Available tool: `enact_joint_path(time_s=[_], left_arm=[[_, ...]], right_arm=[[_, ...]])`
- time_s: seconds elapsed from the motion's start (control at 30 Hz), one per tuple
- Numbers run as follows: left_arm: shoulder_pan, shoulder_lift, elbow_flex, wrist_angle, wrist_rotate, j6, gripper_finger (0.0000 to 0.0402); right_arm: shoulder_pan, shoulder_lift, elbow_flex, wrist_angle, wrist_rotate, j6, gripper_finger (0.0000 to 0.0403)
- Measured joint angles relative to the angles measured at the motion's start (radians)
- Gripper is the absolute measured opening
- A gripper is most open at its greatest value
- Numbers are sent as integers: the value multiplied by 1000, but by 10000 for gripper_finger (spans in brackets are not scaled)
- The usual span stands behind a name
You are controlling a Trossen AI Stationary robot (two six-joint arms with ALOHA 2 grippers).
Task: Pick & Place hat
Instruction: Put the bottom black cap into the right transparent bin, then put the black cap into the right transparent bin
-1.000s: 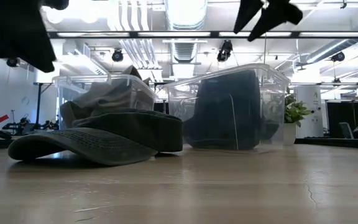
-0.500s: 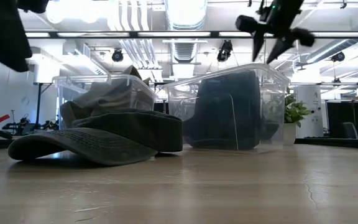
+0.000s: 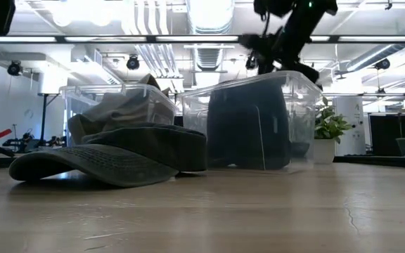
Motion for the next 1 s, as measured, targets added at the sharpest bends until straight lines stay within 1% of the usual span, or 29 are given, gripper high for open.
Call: enact_joint_path(time_s=[0.07, 0.17, 0.2, 0.3, 0.4, 0.57, 0.67, 0.87, 0.93, 1.0], left_arm=[[-1, 11, -1, 19, 0, -2, 84], [-1, 28, -5, 20, -1, 1, 84], [-1, 34, -5, 20, -1, 5, 84], [-1, 44, -5, 20, -2, 6, 84], [-1, 51, -5, 20, 1, 5, 84], [-1, 46, -5, 22, 10, -13, 84], [-1, 44, -5, 23, 22, -45, 84], [-1, 44, -5, 23, 20, -127, 84], [-5, 44, -5, 23, -14, -150, 84], [-16, 44, -5, 22, -101, -161, 84]], right_arm=[[22, 1, 20, 5, -45, -11, 108], [33, 15, 29, 6, -164, -28, 101], [39, 26, 26, 4, -185, -30, 99], [55, 67, 23, 2, -208, 1, 93], [57, 114, 23, 19, -274, 19, 94], [83, 160, 41, 49, -306, 7, 101], [108, 158, 65, 41, -274, -1, 108], [162, 62, 161, 31, -32, -68, 123], [192, 37, 194, 18, 31, -124, 128], [234, 21, 229, 18, 58, -210, 132]])
